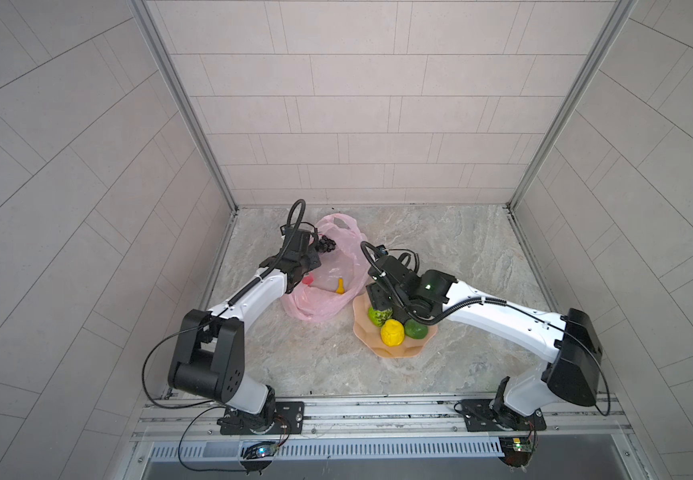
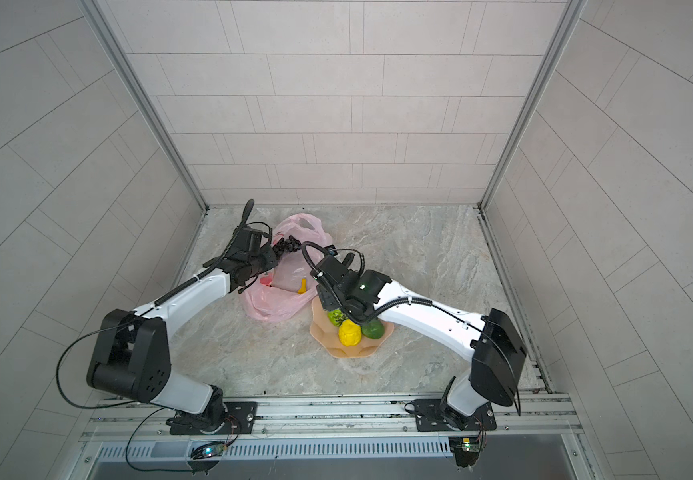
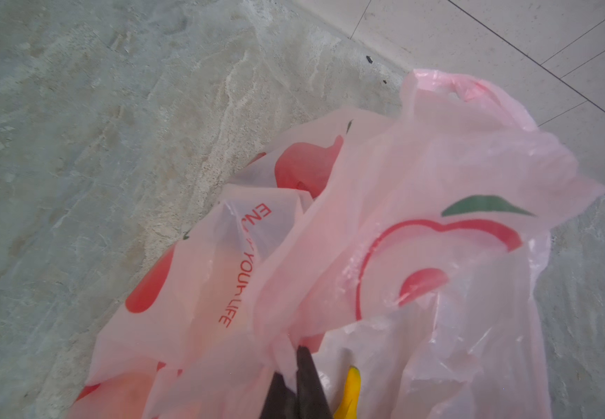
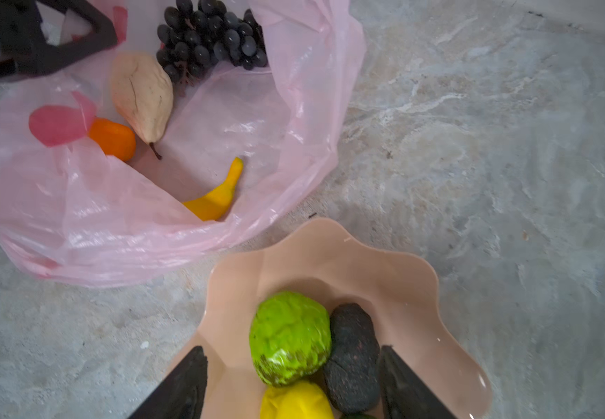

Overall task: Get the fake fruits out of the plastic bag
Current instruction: 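Move the right gripper back over the bag while the left shifts the bag edge, then reach the right gripper into the bag and grasp the cream pear-shaped fruit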

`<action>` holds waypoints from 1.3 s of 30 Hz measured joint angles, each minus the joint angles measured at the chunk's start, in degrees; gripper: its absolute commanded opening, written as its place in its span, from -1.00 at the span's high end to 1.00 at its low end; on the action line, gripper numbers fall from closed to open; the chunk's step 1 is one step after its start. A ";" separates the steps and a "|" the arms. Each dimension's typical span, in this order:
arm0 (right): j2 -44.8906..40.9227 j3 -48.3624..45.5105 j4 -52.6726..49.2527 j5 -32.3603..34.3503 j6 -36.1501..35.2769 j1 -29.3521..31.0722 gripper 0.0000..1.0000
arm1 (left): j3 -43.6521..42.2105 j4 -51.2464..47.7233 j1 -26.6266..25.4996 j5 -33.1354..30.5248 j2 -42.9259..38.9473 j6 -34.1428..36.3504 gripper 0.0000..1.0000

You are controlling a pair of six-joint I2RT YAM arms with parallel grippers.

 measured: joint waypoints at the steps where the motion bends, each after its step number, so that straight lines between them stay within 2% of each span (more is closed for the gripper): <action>1: 1.90 1.57 0.66 -0.59 -0.02 -0.24 -0.42 | -0.76 -0.74 0.02 -1.40 -1.14 -0.13 1.00; 3: 6.99 5.99 2.05 -1.95 -0.33 -0.63 -0.41 | -2.64 -2.62 0.61 -4.61 -3.69 -1.09 0.95; 7: 17.35 15.56 3.26 -4.59 -1.92 -0.72 -0.40 | -6.40 -4.72 4.44 -7.06 -6.54 -3.78 0.76; 12: 29.90 28.04 1.95 -7.21 -4.81 -0.42 -0.38 | -8.59 -9.64 7.32 -8.79 -7.02 -7.39 -0.04; 16: 35.89 34.10 -0.79 -7.85 -7.13 0.63 -0.39 | -9.01 -12.57 7.30 -9.05 -9.07 -10.62 -0.37; 20: 37.88 36.04 -2.93 -8.24 -9.22 2.45 -0.40 | -10.34 -15.85 7.23 -8.28 -14.45 -12.92 -0.53; 26: 37.90 35.52 -3.69 -8.74 -11.06 4.57 -0.42 | -12.59 -20.13 7.21 -4.42 -21.07 -15.13 -0.64; 31: 37.90 32.37 -2.95 -9.73 -11.63 5.07 -0.49 | -16.70 -21.35 7.21 0.50 -22.27 -15.58 -0.68; 39: 37.90 30.95 -1.75 -10.86 -11.65 5.22 -0.47 | -19.17 -19.21 7.21 6.21 -20.57 -14.51 -0.78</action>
